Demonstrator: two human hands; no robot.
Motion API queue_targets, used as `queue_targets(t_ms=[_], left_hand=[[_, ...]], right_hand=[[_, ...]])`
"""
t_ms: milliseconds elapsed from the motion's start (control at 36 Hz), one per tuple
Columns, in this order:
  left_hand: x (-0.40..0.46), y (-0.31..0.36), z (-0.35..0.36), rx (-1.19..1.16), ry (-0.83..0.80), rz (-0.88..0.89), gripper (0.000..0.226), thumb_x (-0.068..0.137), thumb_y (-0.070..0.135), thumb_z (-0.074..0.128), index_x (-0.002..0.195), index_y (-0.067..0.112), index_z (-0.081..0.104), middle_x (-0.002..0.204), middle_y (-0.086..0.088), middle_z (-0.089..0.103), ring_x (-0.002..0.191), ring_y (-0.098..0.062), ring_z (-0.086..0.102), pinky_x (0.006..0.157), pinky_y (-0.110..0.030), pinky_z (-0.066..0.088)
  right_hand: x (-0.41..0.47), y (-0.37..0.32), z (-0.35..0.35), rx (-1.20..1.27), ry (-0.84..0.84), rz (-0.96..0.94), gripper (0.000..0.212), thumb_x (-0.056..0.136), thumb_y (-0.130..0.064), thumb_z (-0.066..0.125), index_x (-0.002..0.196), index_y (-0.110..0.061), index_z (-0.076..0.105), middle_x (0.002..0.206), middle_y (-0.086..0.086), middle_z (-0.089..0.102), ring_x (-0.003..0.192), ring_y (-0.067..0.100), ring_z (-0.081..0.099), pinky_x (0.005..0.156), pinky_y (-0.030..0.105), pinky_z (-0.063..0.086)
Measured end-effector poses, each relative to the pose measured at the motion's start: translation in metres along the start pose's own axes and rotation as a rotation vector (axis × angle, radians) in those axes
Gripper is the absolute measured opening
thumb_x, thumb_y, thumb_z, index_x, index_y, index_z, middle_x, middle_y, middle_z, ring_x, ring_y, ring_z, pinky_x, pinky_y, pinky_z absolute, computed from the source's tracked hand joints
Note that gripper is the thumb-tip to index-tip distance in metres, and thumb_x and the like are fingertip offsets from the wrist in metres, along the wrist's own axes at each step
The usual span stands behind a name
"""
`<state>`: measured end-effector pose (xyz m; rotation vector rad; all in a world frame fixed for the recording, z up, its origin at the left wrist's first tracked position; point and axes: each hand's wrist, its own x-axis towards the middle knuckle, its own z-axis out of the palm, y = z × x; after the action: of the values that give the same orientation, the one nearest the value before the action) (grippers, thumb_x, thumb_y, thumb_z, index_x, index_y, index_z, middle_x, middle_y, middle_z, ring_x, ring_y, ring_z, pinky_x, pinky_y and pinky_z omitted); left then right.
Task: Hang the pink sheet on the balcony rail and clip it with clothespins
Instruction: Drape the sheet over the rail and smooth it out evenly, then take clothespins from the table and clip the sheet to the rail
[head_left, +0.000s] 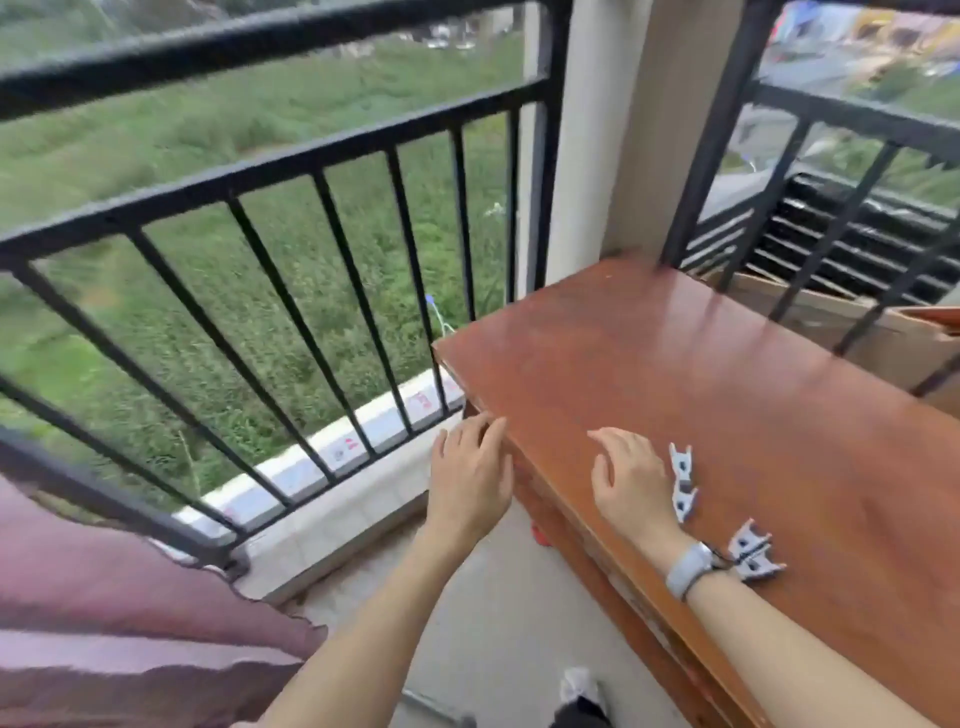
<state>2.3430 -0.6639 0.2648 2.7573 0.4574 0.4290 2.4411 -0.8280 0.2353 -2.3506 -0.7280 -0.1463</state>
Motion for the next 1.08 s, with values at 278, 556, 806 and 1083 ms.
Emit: queue_targets(t_ms=[278, 556, 806, 1083], left_hand=[[-0.004, 0.105, 0.166, 0.020, -0.630, 0.107, 0.059, 0.091, 0.033, 0.043, 0.144, 0.022, 0.020, 0.152, -0.009, 0.017, 0.139, -0.028, 0.014, 0.112, -0.046, 0.018], [-0.007, 0.091, 0.207, 0.150, -0.783, 0.000, 0.074, 0.084, 0.058, 0.046, 0.144, 0.033, 0.011, 0.156, -0.003, -0.003, 0.142, -0.028, -0.006, 0.114, -0.051, 0.005], [-0.004, 0.085, 0.195, 0.017, -0.713, -0.146, 0.058, 0.091, 0.040, 0.046, 0.142, 0.025, 0.023, 0.154, -0.004, 0.012, 0.142, -0.024, 0.006, 0.114, -0.048, 0.007], [0.017, 0.016, 0.114, -0.050, -0.368, -0.283, 0.045, 0.090, 0.029, 0.047, 0.134, 0.022, 0.039, 0.142, -0.001, 0.037, 0.132, -0.020, 0.033, 0.111, -0.048, 0.019]], right_hand=[[-0.063, 0.165, -0.035, -0.242, -0.272, 0.610, 0.030, 0.092, -0.024, 0.044, 0.117, -0.014, 0.055, 0.120, 0.008, 0.058, 0.116, 0.029, 0.045, 0.094, 0.040, 0.038], [0.015, 0.175, 0.014, -0.271, -0.390, 0.749, 0.045, 0.086, -0.051, 0.045, 0.102, -0.009, 0.055, 0.109, 0.010, 0.063, 0.108, 0.030, 0.053, 0.090, 0.041, 0.033], [0.019, 0.168, 0.030, -0.072, -0.356, 0.977, 0.033, 0.082, -0.021, 0.052, 0.107, 0.000, 0.045, 0.112, 0.020, 0.058, 0.102, 0.038, 0.056, 0.087, 0.043, 0.046], [0.035, 0.062, 0.029, 0.152, -0.325, 0.625, 0.023, 0.077, -0.013, 0.050, 0.059, 0.000, 0.047, 0.051, 0.003, 0.045, 0.041, 0.011, 0.042, 0.045, 0.027, 0.028]])
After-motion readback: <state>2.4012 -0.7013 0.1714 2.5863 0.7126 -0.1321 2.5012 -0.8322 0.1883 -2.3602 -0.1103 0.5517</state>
